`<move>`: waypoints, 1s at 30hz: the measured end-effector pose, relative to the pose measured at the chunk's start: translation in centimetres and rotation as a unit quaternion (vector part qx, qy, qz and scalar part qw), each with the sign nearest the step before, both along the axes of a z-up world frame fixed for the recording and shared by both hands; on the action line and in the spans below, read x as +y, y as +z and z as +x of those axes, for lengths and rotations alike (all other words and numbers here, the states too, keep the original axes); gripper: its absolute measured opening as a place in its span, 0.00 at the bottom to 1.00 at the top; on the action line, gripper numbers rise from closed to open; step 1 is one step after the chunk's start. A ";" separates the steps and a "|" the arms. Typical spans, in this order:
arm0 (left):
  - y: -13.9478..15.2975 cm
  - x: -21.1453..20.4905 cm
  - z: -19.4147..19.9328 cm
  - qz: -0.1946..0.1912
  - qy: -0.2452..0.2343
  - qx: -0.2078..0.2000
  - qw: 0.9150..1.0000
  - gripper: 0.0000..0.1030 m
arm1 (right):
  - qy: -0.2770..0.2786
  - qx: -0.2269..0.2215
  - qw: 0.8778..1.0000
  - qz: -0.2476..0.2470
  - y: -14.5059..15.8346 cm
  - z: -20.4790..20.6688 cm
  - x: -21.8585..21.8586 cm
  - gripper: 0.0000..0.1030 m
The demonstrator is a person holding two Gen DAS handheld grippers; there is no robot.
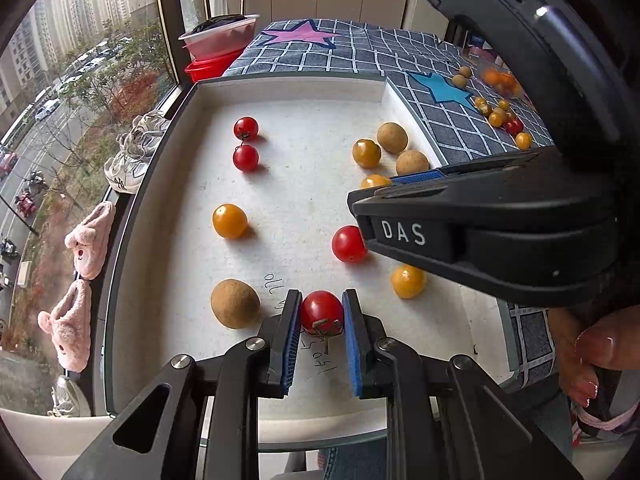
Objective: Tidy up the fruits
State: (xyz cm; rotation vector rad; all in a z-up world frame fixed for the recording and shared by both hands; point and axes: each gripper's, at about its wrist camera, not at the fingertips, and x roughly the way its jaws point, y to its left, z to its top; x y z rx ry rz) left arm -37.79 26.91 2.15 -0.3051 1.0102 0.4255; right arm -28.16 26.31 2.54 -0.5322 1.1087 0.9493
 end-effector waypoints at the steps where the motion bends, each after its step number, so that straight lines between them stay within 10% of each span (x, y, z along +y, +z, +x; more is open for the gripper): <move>1: 0.0 0.0 0.0 0.000 0.001 0.000 1.000 0.21 | 0.002 -0.001 1.000 0.000 0.1 0.0 0.0 0.28; 13: 0.3 0.0 -0.5 -0.007 0.001 -0.002 1.000 0.22 | -0.023 0.024 0.998 0.049 2.9 1.1 -1.6 0.64; 16: 0.9 -0.1 -1.0 -0.001 0.008 -0.020 1.000 0.83 | -0.033 0.018 0.998 0.056 4.1 1.3 -2.6 0.71; 30: 3.5 -1.2 -2.5 0.058 0.009 -0.025 0.998 1.00 | -0.087 0.017 0.994 0.056 6.0 1.0 -9.2 0.86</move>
